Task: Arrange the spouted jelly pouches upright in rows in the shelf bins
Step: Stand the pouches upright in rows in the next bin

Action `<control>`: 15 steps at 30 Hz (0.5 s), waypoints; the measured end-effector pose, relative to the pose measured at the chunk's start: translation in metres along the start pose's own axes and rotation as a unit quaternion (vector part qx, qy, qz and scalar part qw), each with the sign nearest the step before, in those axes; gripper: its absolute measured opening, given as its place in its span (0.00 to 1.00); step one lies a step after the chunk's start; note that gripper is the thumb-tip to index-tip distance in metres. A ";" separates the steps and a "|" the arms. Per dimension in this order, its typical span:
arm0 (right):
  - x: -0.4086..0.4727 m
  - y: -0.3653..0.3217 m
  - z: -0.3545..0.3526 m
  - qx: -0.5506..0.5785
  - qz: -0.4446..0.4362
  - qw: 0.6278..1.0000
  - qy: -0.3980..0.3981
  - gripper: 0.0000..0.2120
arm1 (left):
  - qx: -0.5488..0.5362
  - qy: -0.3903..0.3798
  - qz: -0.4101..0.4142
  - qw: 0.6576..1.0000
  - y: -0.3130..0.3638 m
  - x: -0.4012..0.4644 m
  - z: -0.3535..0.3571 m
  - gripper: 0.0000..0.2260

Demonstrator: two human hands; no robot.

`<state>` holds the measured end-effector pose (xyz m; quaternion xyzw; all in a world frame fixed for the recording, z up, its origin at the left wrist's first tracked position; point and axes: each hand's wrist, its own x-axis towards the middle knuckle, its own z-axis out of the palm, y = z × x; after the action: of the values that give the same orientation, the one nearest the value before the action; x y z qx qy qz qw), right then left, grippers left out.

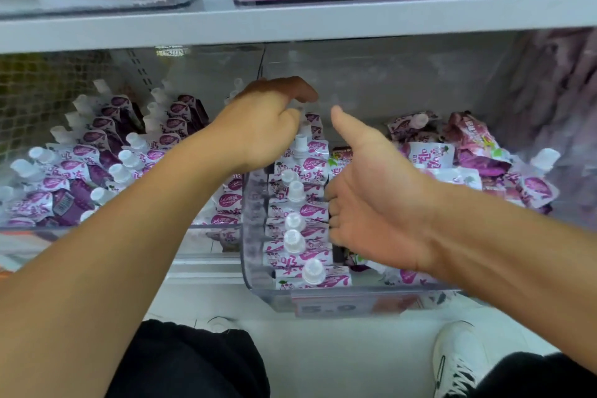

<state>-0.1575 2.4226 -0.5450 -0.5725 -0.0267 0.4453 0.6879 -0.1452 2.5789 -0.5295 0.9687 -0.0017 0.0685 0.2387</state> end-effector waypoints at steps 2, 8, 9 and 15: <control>-0.005 0.001 -0.005 -0.027 0.020 0.999 -0.011 0.28 | 0.005 -0.003 0.000 1.000 -0.001 0.001 -0.002 0.18; 0.005 -0.013 -0.017 -0.100 0.057 0.992 0.041 0.32 | 0.014 -0.018 0.008 1.000 -0.001 0.000 -0.001 0.17; 0.007 -0.009 -0.021 -0.097 0.042 0.993 0.044 0.32 | 0.019 -0.021 0.010 1.000 0.000 0.000 -0.001 0.17; 0.036 -0.003 -0.013 -0.099 -0.012 0.989 0.108 0.44 | 0.023 -0.046 0.011 0.999 -0.003 0.004 0.000 0.16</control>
<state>-0.1269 2.4364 -0.5637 -0.6818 -0.0035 0.3678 0.6323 -0.1410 2.5818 -0.5298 0.9759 -0.0221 0.0267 0.2152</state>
